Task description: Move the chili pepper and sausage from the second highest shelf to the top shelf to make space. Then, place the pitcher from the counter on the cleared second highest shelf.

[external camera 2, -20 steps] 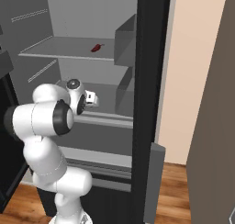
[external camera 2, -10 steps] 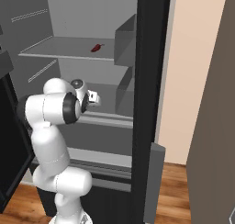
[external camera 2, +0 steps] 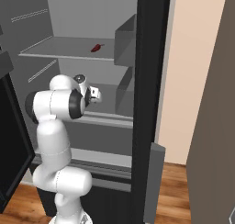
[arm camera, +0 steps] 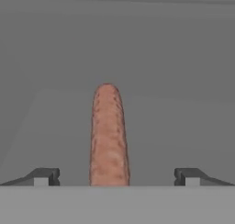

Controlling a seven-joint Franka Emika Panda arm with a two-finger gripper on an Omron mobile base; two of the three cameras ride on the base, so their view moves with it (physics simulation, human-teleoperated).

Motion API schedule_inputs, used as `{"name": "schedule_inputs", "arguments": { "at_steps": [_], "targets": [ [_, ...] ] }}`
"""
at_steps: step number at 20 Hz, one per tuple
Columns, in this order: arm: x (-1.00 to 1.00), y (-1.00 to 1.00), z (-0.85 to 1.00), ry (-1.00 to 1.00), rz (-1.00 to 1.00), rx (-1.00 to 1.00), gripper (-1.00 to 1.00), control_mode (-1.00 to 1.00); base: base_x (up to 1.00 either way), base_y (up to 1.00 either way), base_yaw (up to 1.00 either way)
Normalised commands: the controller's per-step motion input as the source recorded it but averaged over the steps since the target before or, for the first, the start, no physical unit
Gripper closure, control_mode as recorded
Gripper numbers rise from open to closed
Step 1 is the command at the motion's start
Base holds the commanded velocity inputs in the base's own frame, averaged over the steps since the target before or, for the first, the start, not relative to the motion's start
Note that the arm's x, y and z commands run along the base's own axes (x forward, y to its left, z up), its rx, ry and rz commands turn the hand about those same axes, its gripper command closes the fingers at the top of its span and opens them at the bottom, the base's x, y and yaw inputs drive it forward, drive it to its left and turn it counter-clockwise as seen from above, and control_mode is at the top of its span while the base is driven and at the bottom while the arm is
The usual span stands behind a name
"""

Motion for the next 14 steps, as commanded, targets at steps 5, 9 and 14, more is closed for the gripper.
{"name": "schedule_inputs", "arguments": {
  "at_steps": [5, 9, 14],
  "targets": [
    [-0.07, 0.24, -0.55, 0.13, 0.0, -0.07, 1.0, -1.0, 0.0, 0.0, 0.0],
    [-0.29, 0.22, -0.51, 0.12, 0.0, -0.08, 1.0, -1.0, 0.0, 0.0, 0.0],
    [-0.07, 0.06, -0.29, 0.07, 0.0, -0.03, 1.0, -1.0, 0.0, 0.0, 0.0]
  ]
}}
